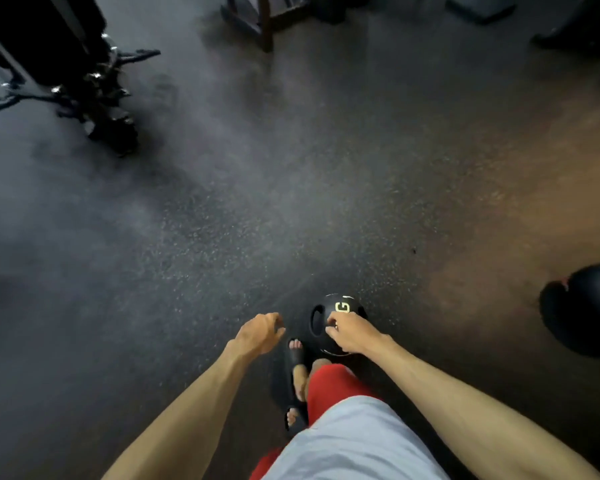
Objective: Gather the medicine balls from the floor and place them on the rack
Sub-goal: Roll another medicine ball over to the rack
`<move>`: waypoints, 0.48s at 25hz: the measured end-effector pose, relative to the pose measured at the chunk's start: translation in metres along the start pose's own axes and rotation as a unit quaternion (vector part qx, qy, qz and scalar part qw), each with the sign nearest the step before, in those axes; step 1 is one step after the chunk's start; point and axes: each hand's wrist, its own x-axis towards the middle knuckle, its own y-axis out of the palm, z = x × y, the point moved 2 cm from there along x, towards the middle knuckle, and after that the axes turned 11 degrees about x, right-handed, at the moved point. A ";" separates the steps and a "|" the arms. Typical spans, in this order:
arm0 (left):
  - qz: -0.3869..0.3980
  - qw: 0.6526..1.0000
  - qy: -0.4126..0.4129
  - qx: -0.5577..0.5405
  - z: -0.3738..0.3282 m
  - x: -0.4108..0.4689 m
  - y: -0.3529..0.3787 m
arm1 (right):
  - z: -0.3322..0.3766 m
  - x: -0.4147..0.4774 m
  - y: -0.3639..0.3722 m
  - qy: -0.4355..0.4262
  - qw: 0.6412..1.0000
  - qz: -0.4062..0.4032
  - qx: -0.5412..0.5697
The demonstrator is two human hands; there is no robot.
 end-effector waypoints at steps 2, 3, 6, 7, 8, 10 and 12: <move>0.013 0.998 0.038 0.038 0.003 0.049 -0.034 | 0.008 0.032 -0.016 0.025 0.998 -0.029 0.039; 0.021 0.996 0.057 0.061 0.003 0.075 -0.051 | 0.009 0.050 -0.023 0.045 0.996 -0.047 0.061; 0.053 0.986 0.114 0.114 -0.004 0.143 -0.095 | 0.012 0.091 -0.045 0.090 0.984 -0.082 0.127; 0.067 0.979 0.142 0.132 -0.009 0.165 -0.108 | 0.012 0.100 -0.050 0.109 0.977 -0.095 0.159; 0.080 0.972 0.160 0.152 -0.017 0.181 -0.122 | 0.013 0.106 -0.056 0.129 0.970 -0.105 0.180; 0.090 0.956 0.194 0.201 -0.033 0.217 -0.149 | 0.015 0.112 -0.064 0.171 0.950 -0.130 0.228; 0.107 0.929 0.252 0.249 -0.063 0.247 -0.166 | 0.009 0.112 -0.069 0.211 0.918 -0.172 0.287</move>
